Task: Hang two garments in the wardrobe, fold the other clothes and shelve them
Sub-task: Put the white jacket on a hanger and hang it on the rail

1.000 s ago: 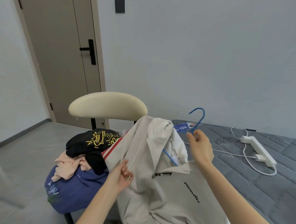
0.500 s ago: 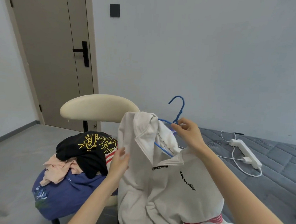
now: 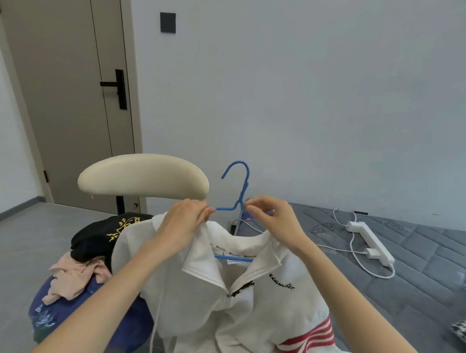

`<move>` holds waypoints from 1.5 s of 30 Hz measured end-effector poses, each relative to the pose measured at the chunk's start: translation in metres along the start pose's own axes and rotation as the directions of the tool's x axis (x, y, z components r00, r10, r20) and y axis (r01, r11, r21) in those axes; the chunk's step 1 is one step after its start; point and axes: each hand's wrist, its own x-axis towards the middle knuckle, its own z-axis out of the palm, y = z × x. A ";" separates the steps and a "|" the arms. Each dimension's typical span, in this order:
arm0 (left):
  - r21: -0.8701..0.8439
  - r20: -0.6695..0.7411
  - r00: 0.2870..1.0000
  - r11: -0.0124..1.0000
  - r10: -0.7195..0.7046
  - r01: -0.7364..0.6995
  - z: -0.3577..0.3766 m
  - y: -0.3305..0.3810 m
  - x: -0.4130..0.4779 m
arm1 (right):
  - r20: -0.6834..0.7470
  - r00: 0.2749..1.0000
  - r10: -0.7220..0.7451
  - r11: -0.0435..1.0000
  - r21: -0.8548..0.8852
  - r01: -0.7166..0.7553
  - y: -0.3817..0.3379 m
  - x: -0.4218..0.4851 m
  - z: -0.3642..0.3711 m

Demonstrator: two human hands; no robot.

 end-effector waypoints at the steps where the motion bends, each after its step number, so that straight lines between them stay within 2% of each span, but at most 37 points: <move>1: -0.039 -0.047 0.998 0.998 -0.041 0.040 0.002 -0.004 -0.003 | -0.122 0.992 0.022 1.000 -0.011 -0.024 0.005 -0.004 0.000; 2: -0.049 -0.091 0.991 0.995 -0.096 0.092 0.004 -0.008 -0.006 | -0.281 0.958 0.056 0.998 -0.001 -0.058 0.011 -0.011 0.000; 4: -0.075 -0.156 0.959 0.971 -0.235 0.225 0.007 -0.017 -0.012 | -0.564 0.806 0.178 0.984 0.127 -0.129 0.025 -0.027 0.004; 5: -0.111 -0.171 0.939 0.953 -0.299 0.283 0.007 -0.022 -0.015 | -0.625 0.732 0.270 0.962 0.214 -0.171 0.033 -0.036 0.008; 6: -0.157 -0.172 0.921 0.932 -0.351 0.326 0.006 -0.027 -0.016 | -0.625 0.686 0.372 0.926 0.297 -0.232 0.040 -0.043 0.013; 7: -0.202 -0.161 0.908 0.913 -0.388 0.354 0.005 -0.032 -0.018 | -0.575 0.672 0.467 0.881 0.366 -0.300 0.048 -0.049 0.020; 9: -0.273 -0.135 0.894 0.883 -0.428 0.381 0.004 -0.039 -0.021 | -0.391 0.702 0.595 0.779 0.496 -0.385 0.060 -0.052 0.030; 10: -0.292 -0.130 0.890 0.875 -0.436 0.386 0.004 -0.040 -0.023 | -0.287 0.740 0.608 0.729 0.571 -0.377 0.061 -0.050 0.032; 12: -0.311 -0.134 0.886 0.868 -0.444 0.388 0.003 -0.040 -0.026 | -0.121 0.837 0.534 0.618 0.731 -0.289 0.055 -0.040 0.030; 14: -0.313 -0.139 0.878 0.862 -0.458 0.400 0.003 -0.040 -0.028 | -0.027 0.849 0.528 0.465 0.845 -0.262 0.046 -0.030 0.024; 16: -0.316 -0.133 0.863 0.846 -0.487 0.429 0.001 -0.041 -0.031 | 0.015 0.814 0.580 0.373 0.884 -0.282 0.044 -0.026 0.021; 21: -0.333 -0.113 0.839 0.816 -0.533 0.473 0.003 -0.050 -0.037 | -0.006 0.737 0.676 0.349 0.884 -0.313 0.036 -0.021 0.019; 25: -0.349 -0.089 0.787 0.759 -0.610 0.549 0.014 -0.058 -0.040 | 0.136 0.741 0.658 0.100 0.959 -0.264 0.020 -0.016 0.011; 29: -0.298 -0.117 0.699 0.696 -0.705 0.653 0.019 -0.066 -0.041 | 0.141 0.774 0.618 0.135 0.950 -0.281 0.019 -0.021 0.012; 31: -0.314 -0.127 0.658 0.659 -0.742 0.683 0.019 -0.069 -0.040 | 0.181 0.719 0.670 0.125 0.928 -0.350 0.026 -0.029 0.018; 34: -0.373 -0.182 0.613 0.631 -0.769 0.680 0.016 -0.070 -0.036 | 0.284 0.542 0.791 0.011 0.879 -0.477 0.046 -0.047 0.036; 36: -0.414 -0.208 0.614 0.637 -0.761 0.650 0.010 -0.070 -0.033 | 0.344 0.428 0.836 -0.058 0.830 -0.555 0.056 -0.059 0.048; 38: -0.431 -0.238 0.631 0.662 -0.738 0.613 0.001 -0.068 -0.030 | 0.365 0.368 0.855 -0.085 0.799 -0.596 0.062 -0.062 0.057; 39: -0.439 -0.254 0.637 0.673 -0.728 0.595 -0.004 -0.068 -0.029 | 0.336 0.369 0.866 -0.048 0.792 -0.609 0.059 -0.061 0.059; 40: -0.447 -0.271 0.642 0.684 -0.717 0.576 -0.009 -0.067 -0.028 | 0.282 0.406 0.869 0.030 0.789 -0.613 0.055 -0.057 0.059; 41: -0.456 -0.292 0.648 0.698 -0.703 0.552 -0.015 -0.066 -0.026 | 0.167 0.481 0.861 0.182 0.782 -0.596 0.048 -0.052 0.059; 42: -0.462 -0.314 0.656 0.714 -0.687 0.527 -0.021 -0.066 -0.025 | -0.006 0.587 0.810 0.416 0.711 -0.567 0.039 -0.045 0.058; 43: -0.460 -0.334 0.663 0.730 -0.669 0.505 -0.027 -0.065 -0.023 | -0.188 0.710 0.678 0.671 0.551 -0.495 0.029 -0.040 0.056; 44: -0.453 -0.351 0.671 0.746 -0.653 0.489 -0.034 -0.064 -0.021 | -0.321 0.818 0.477 0.866 0.333 -0.374 0.016 -0.035 0.051; 45: -0.443 -0.364 0.678 0.759 -0.639 0.477 -0.042 -0.061 -0.019 | -0.395 0.881 0.259 0.966 0.116 -0.232 0.002 -0.029 0.044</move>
